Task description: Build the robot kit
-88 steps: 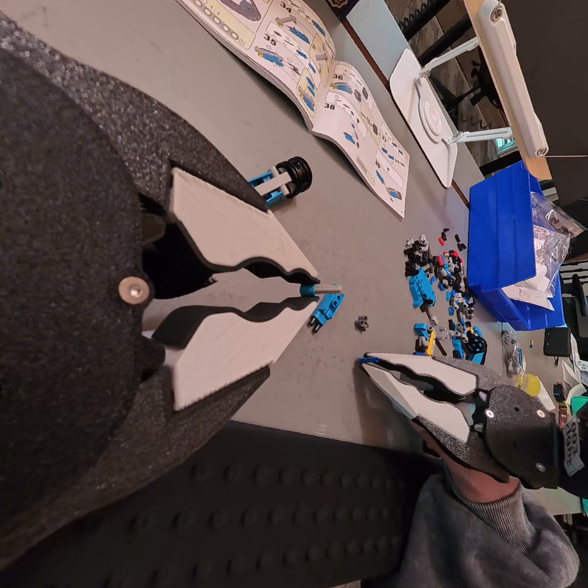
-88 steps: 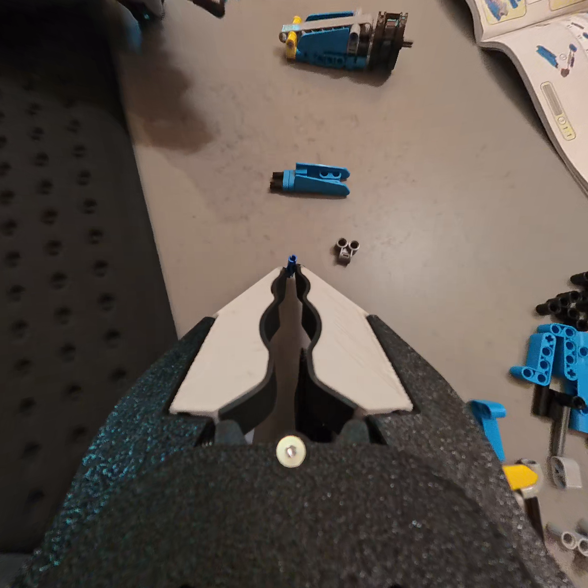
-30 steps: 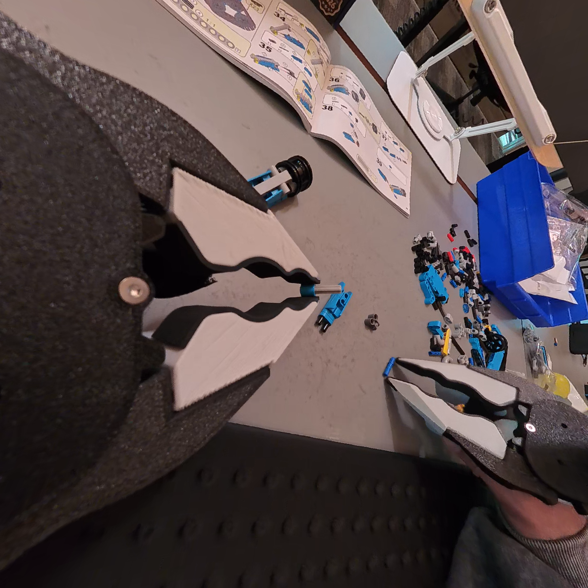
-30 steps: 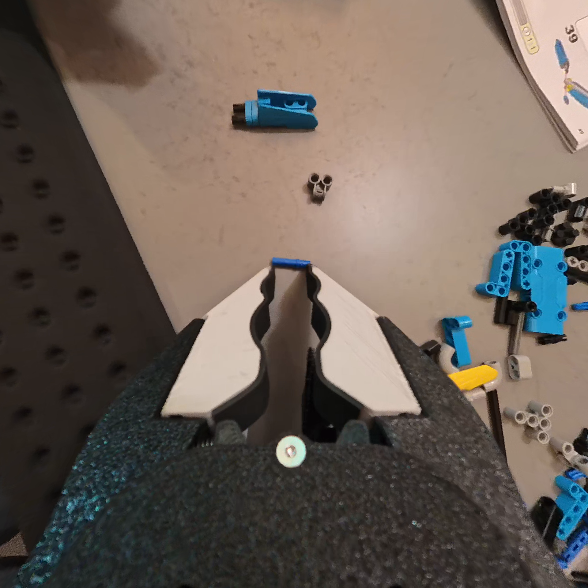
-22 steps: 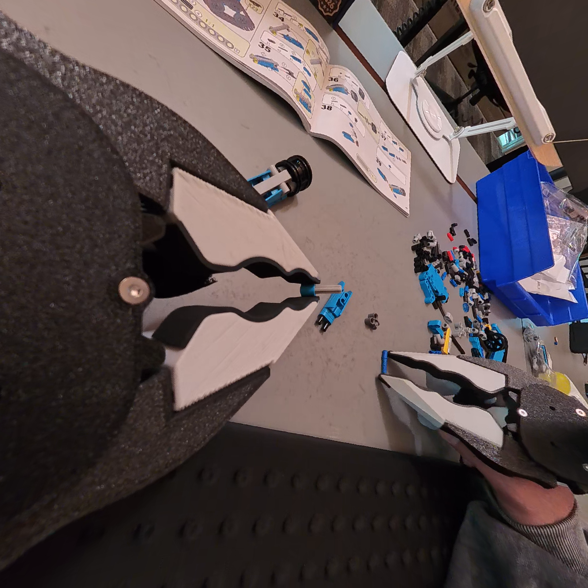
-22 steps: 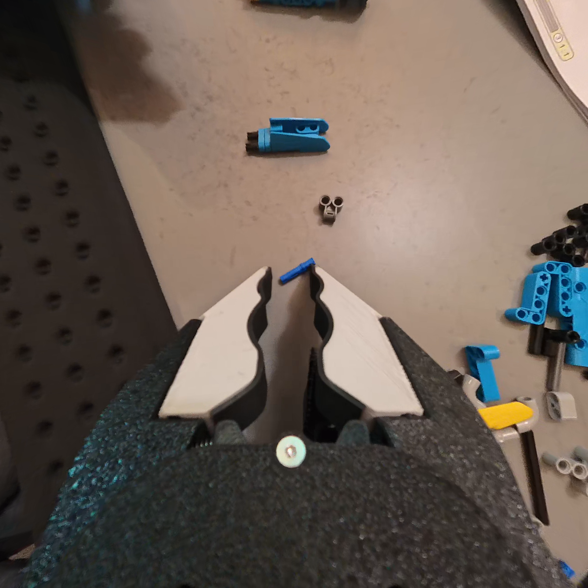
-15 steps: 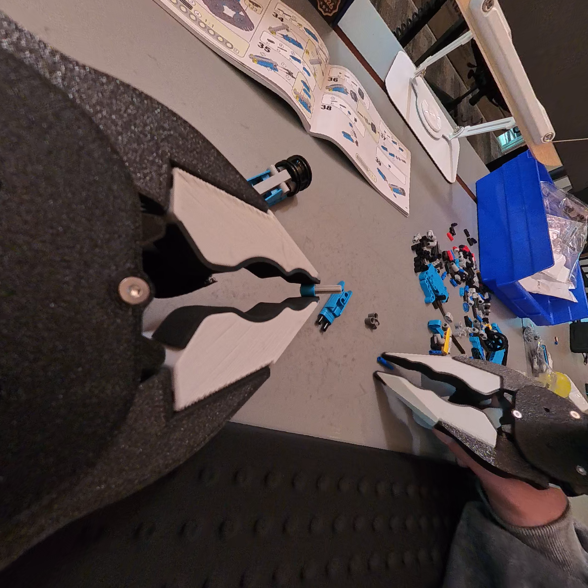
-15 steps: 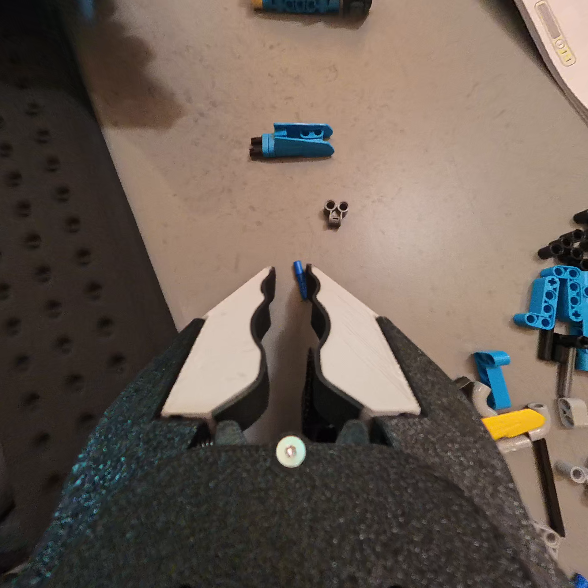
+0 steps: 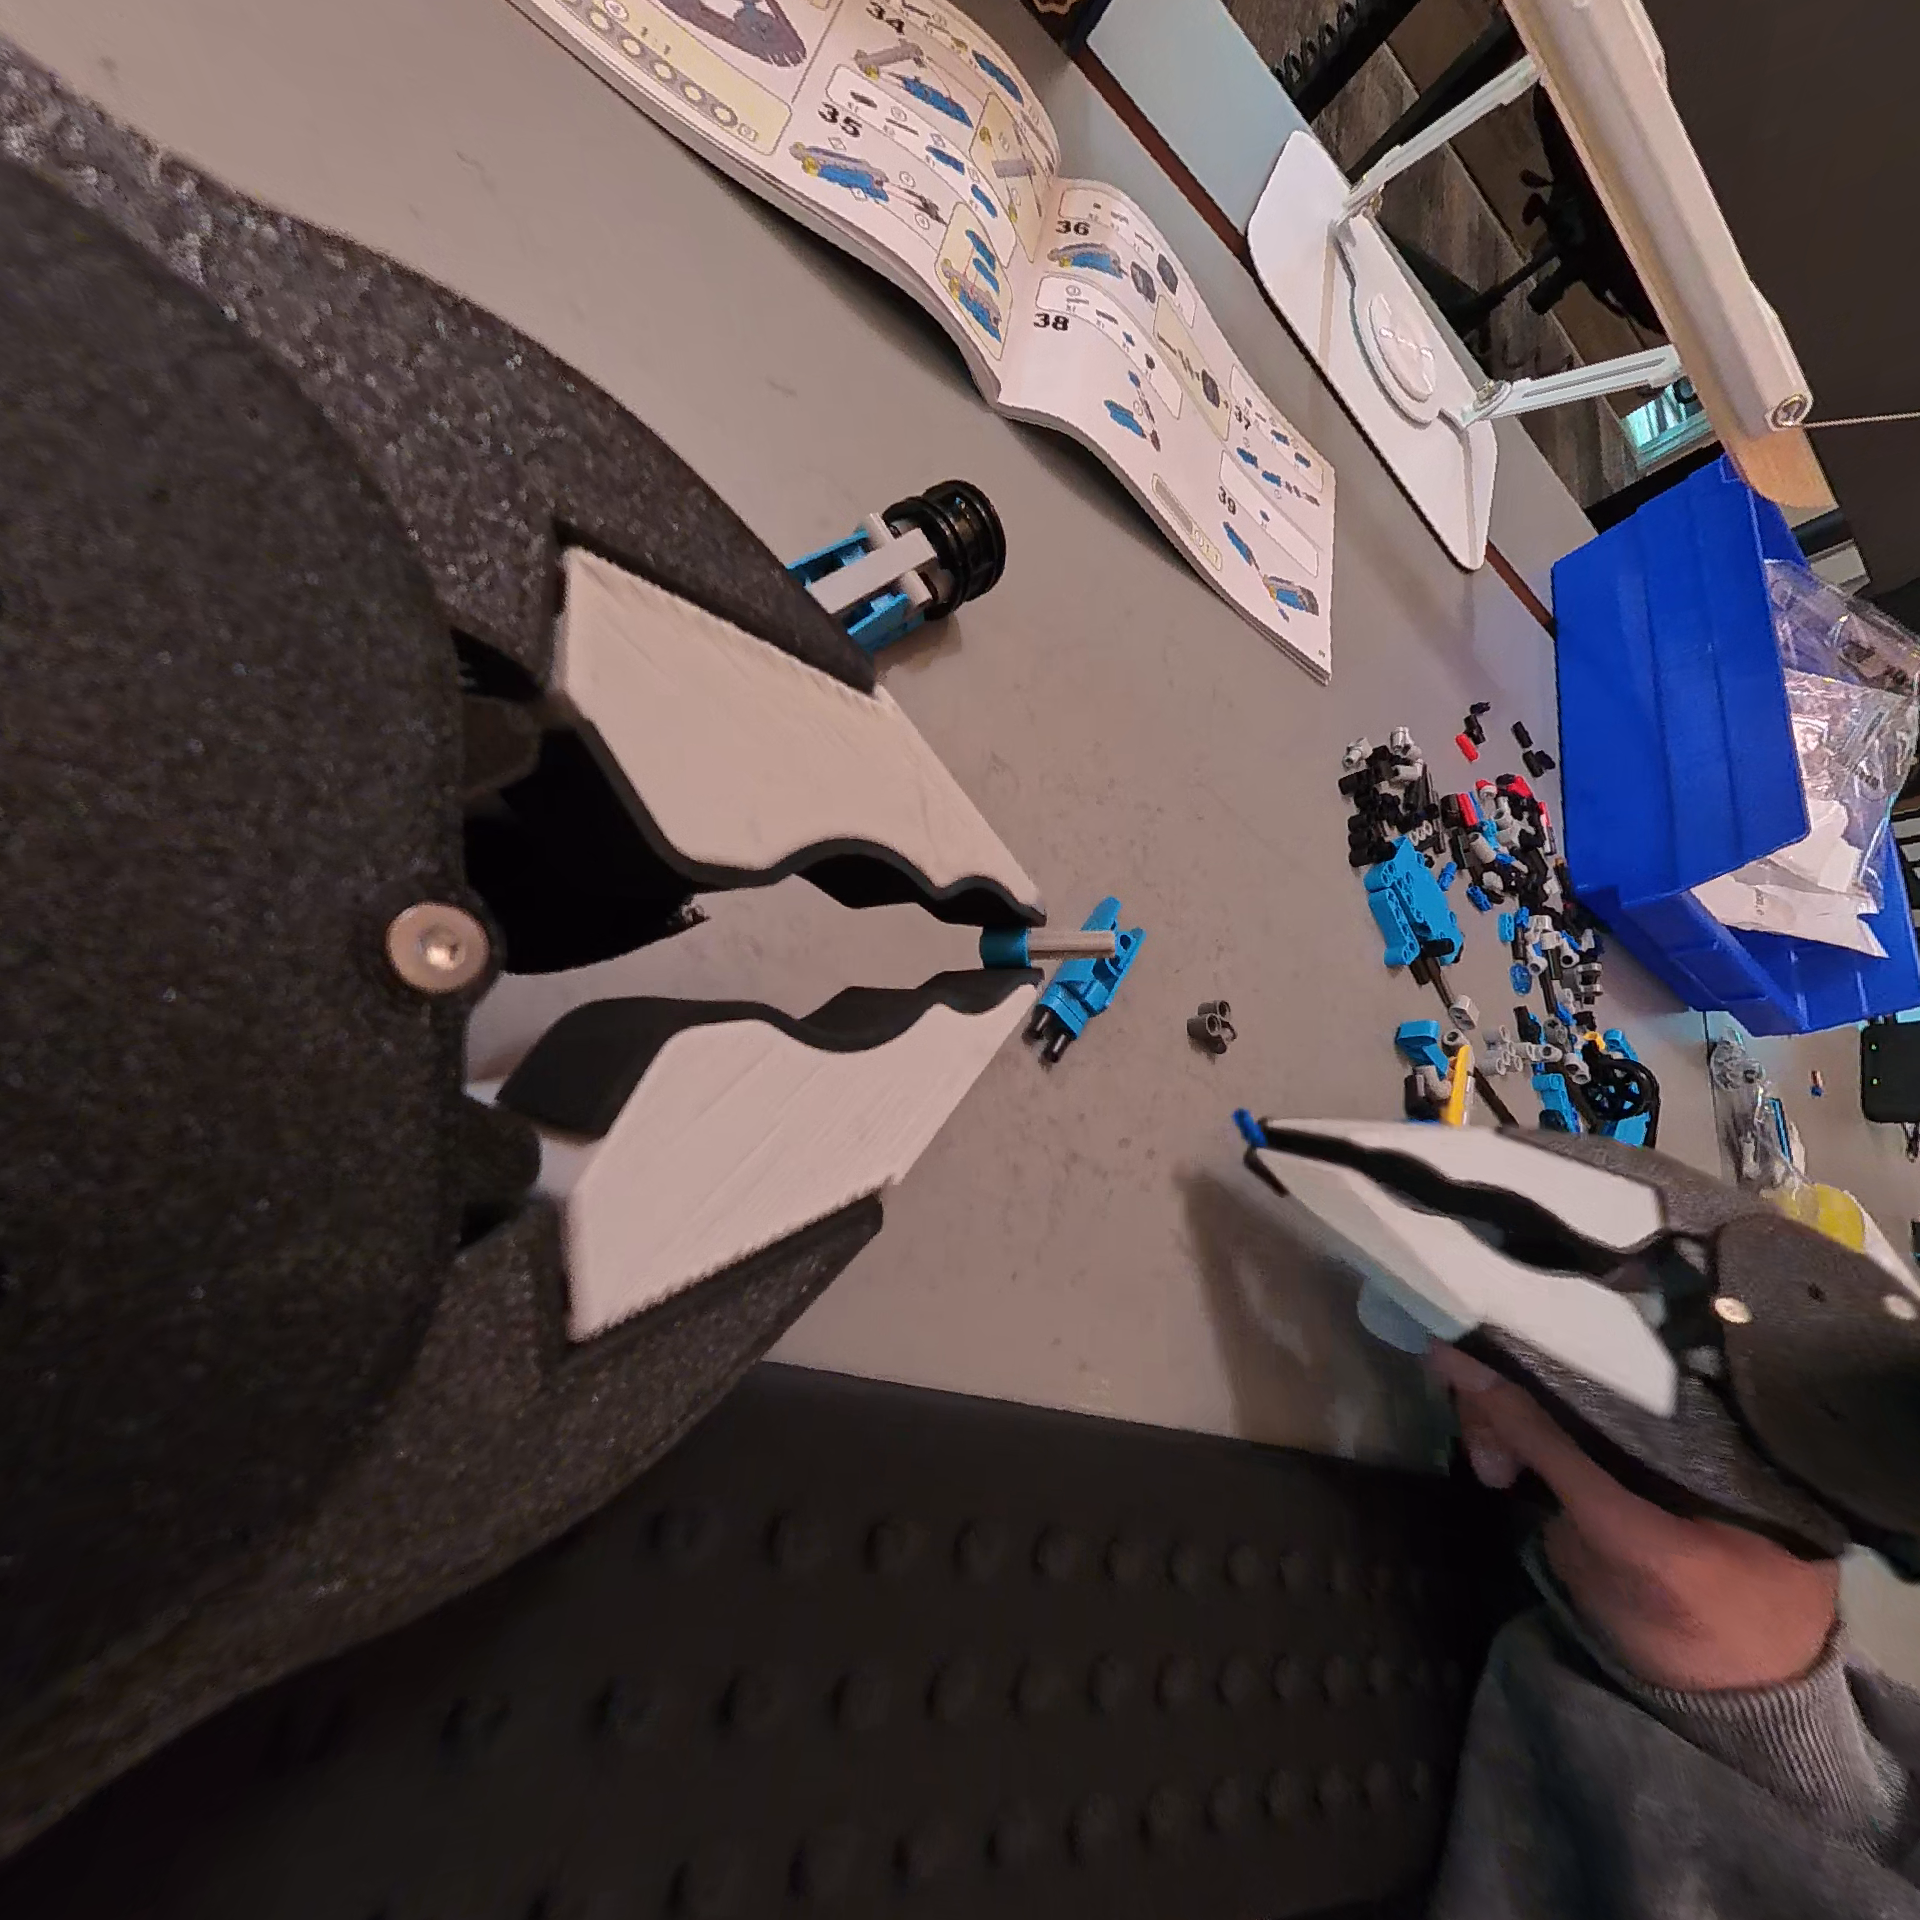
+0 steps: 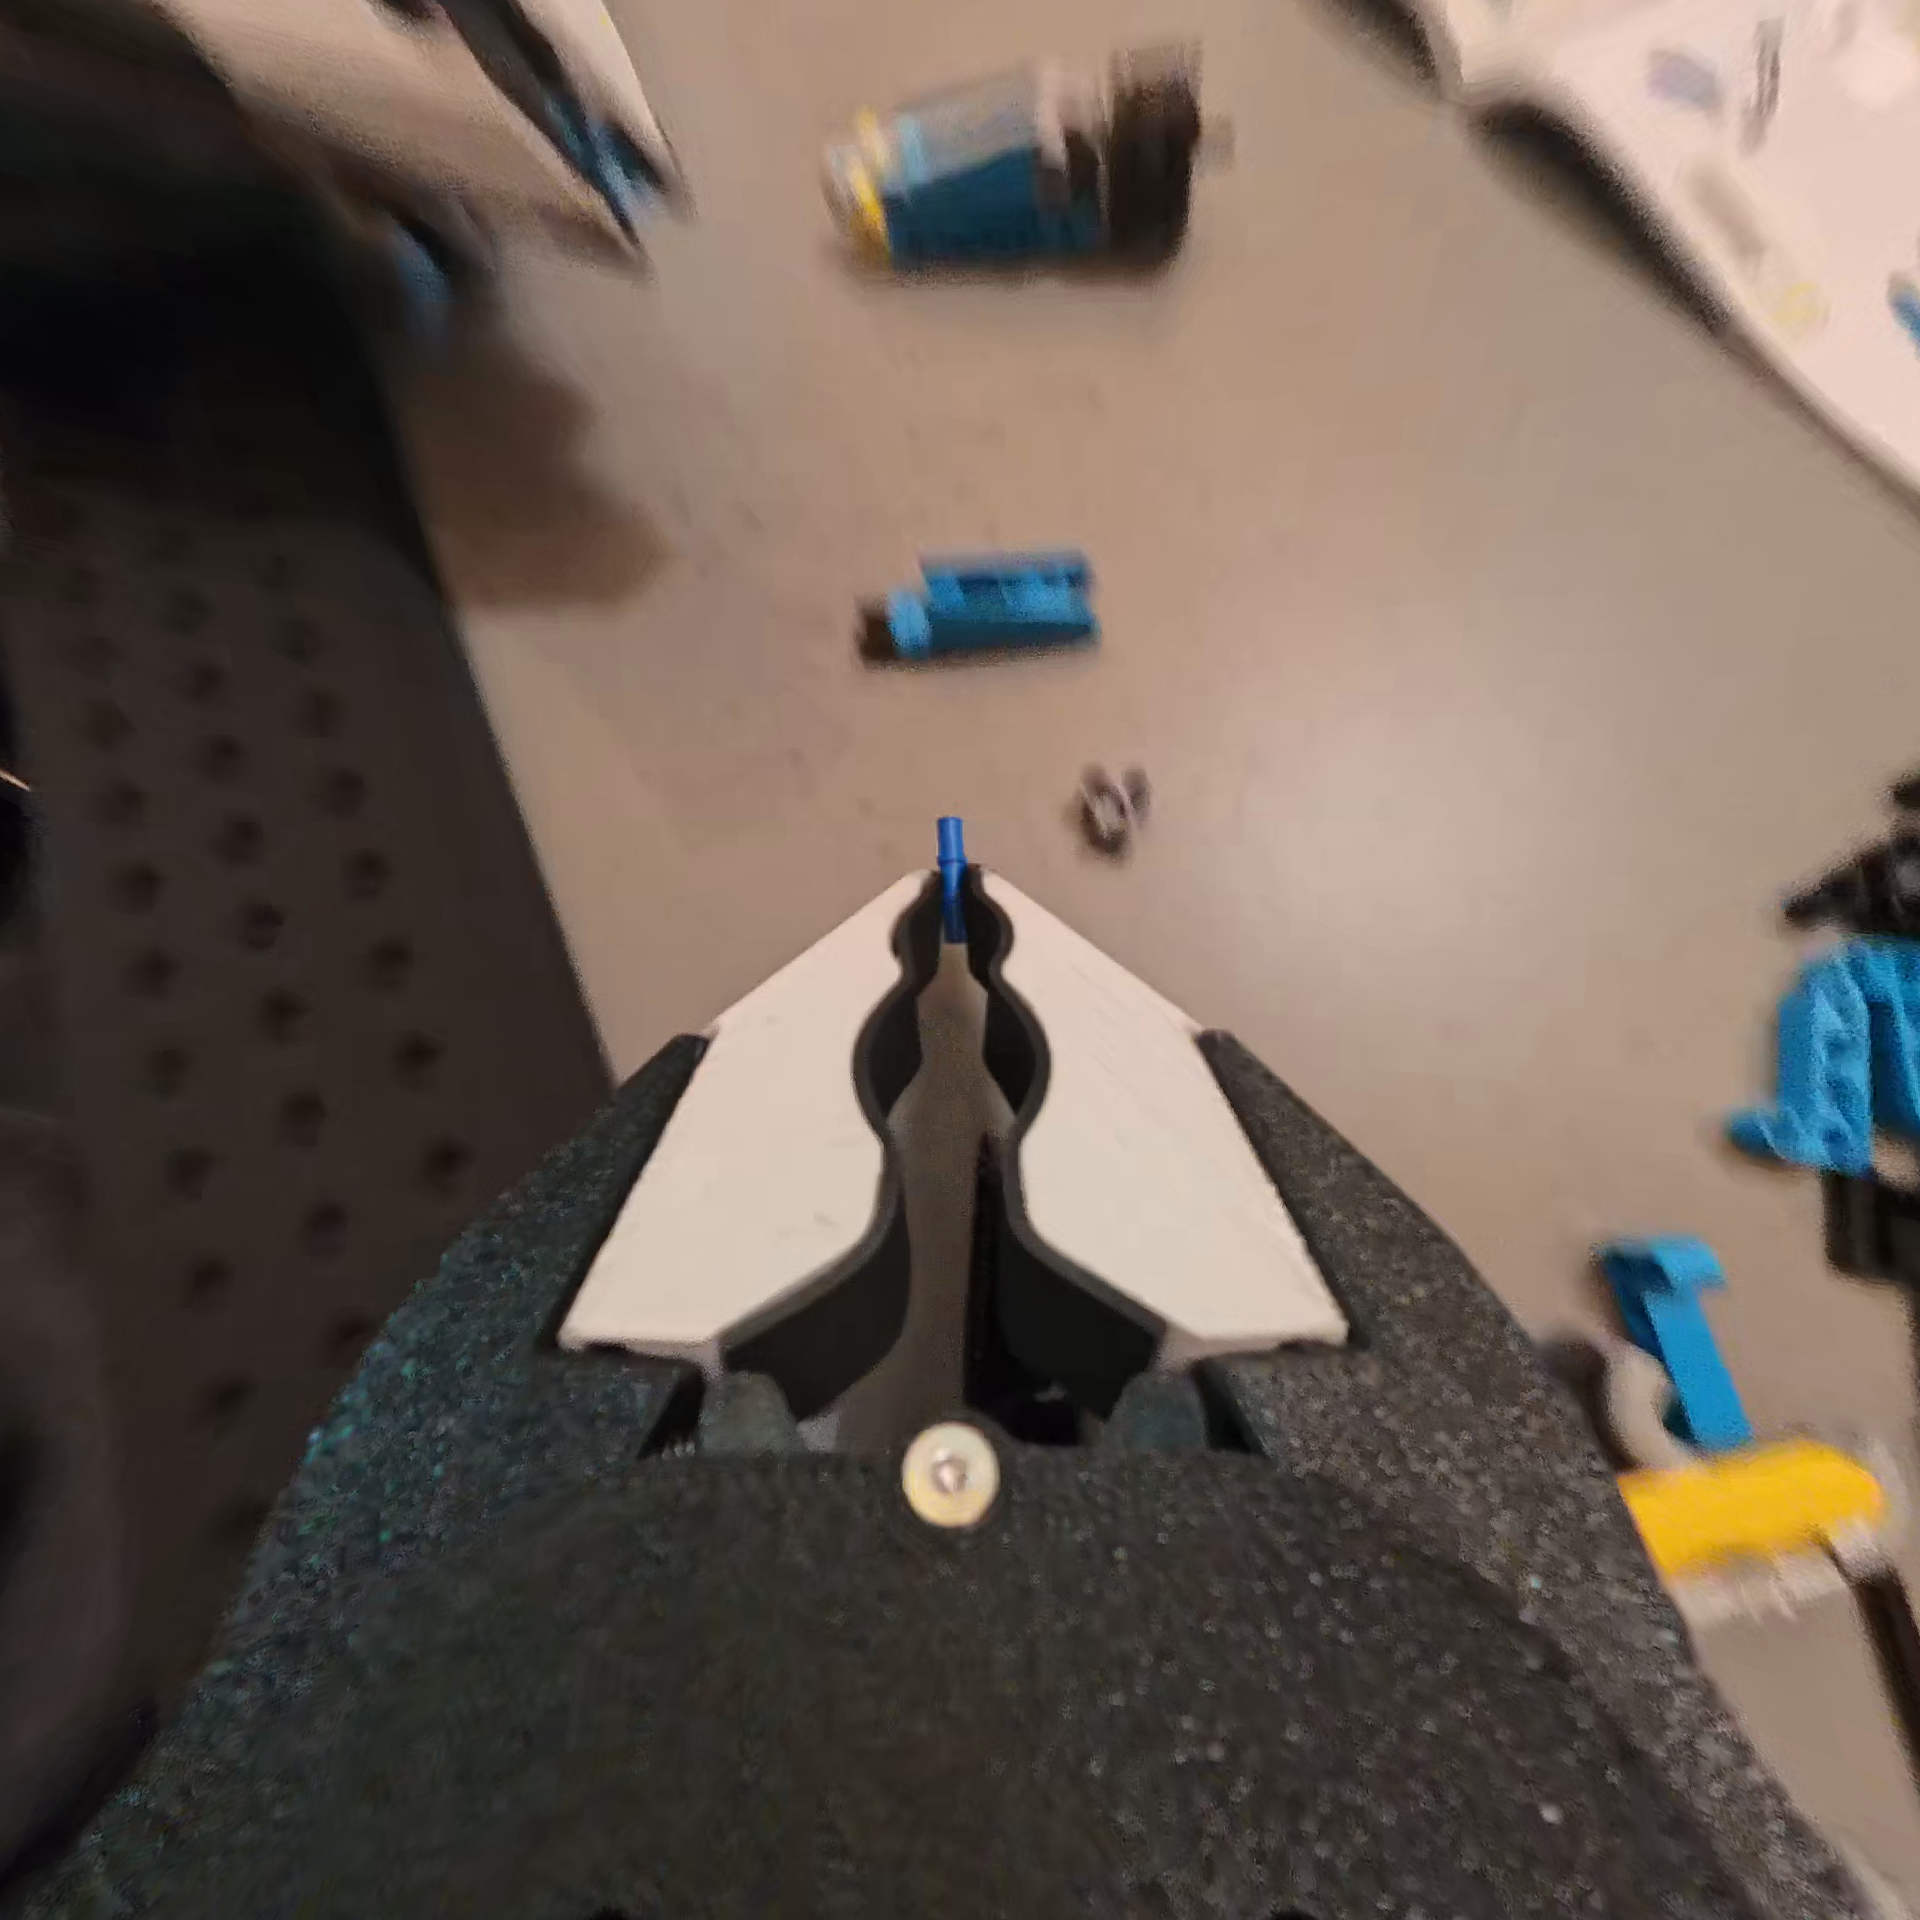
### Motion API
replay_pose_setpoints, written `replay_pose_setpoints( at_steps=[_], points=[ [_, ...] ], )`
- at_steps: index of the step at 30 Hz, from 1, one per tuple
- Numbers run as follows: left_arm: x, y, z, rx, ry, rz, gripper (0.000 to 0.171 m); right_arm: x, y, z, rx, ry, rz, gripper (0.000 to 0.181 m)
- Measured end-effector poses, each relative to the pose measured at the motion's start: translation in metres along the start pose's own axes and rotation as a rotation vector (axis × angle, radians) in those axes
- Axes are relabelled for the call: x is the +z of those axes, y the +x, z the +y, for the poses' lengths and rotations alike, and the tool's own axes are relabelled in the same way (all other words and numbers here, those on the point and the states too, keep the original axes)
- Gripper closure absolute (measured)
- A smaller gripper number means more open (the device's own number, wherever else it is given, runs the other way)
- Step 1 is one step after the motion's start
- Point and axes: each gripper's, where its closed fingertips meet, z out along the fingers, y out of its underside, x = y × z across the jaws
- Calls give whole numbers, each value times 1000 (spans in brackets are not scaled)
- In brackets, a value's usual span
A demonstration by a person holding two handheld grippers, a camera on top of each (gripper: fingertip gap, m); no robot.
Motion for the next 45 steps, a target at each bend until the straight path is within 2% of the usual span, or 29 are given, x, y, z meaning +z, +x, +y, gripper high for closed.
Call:
replay_pose_setpoints(
  at_steps=[4, 5, 8, 11, 15, 17, 19, 20, 24, 29, 36, 41, 45],
  points=[
    [-2, 3, -9, -50, 47, 31, 165, -2, -39, -85, 145, 368, -220, 178],
    [-3, 3, -12, -71, 66, 34, 165, 4, -46, -95, 179, 398, -270, 178],
    [-5, 0, -18, -123, 99, 31, 165, 30, -58, -100, 132, 358, -257, 178],
    [-5, -3, -14, -123, 81, 12, 165, 39, -68, -104, 103, 352, -257, 178],
    [-4, -6, -8, -106, 42, -17, 165, 40, -58, -96, 87, 313, -177, 177],
    [-2, -5, -3, -82, 15, -23, 165, 43, -50, -76, 27, 162, -100, 178],
    [2, 3, -1, -57, -4, 10, 165, 49, -46, -40, -84, -87, -40, 177],
    [5, 9, 1, -40, -18, 39, 165, 51, -46, -34, -142, -127, -16, 177],
    [18, 31, 15, 68, -124, 109, 165, 62, -56, -23, -181, -160, -59, 177],
    [31, 44, 39, 188, -278, 131, 165, 65, -59, -23, -176, -119, -95, 177],
    [33, 46, 42, 193, -301, 136, 165, 58, -58, -19, -230, -105, -83, 169],
    [33, 46, 42, 176, -302, 146, 165, 46, -57, -18, -205, -74, -89, 166],
    [33, 46, 42, 166, -303, 149, 165, 52, -58, -15, -238, -91, -44, 167]
  ],
)
